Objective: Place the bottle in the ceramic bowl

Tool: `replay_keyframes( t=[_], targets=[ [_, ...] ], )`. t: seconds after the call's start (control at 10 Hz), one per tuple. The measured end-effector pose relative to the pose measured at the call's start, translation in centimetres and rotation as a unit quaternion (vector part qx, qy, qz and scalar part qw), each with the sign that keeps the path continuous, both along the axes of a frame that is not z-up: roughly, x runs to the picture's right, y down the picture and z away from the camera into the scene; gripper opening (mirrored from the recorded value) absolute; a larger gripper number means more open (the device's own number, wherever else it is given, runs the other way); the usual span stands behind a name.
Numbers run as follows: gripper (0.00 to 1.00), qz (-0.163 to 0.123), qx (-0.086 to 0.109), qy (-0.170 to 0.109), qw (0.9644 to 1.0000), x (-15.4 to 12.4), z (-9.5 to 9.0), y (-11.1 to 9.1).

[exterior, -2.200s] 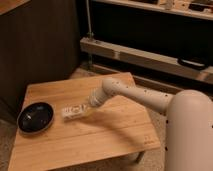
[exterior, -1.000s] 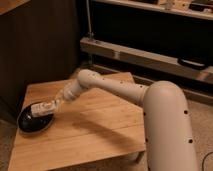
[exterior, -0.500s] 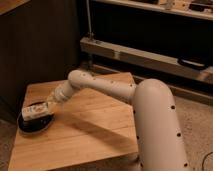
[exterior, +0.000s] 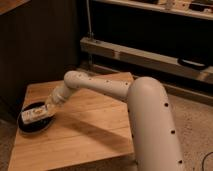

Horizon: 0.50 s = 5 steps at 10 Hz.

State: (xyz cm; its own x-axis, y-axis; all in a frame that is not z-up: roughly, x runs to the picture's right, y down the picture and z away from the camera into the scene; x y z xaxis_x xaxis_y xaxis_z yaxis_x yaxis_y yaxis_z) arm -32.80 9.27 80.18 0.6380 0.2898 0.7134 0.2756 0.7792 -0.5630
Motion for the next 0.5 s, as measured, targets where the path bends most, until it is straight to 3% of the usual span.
replay_keyframes(
  t=[0.2,0.3,0.5],
  targets=[
    [0.74,-0.015,0.002,0.004,0.9999,-0.82,-0.10,0.47],
    [0.79,-0.019,0.003,0.005,0.9998,-1.07,-0.12,0.61],
    [0.80,-0.022,-0.006,0.001,0.9997,-1.49,-0.08,1.01]
  ],
)
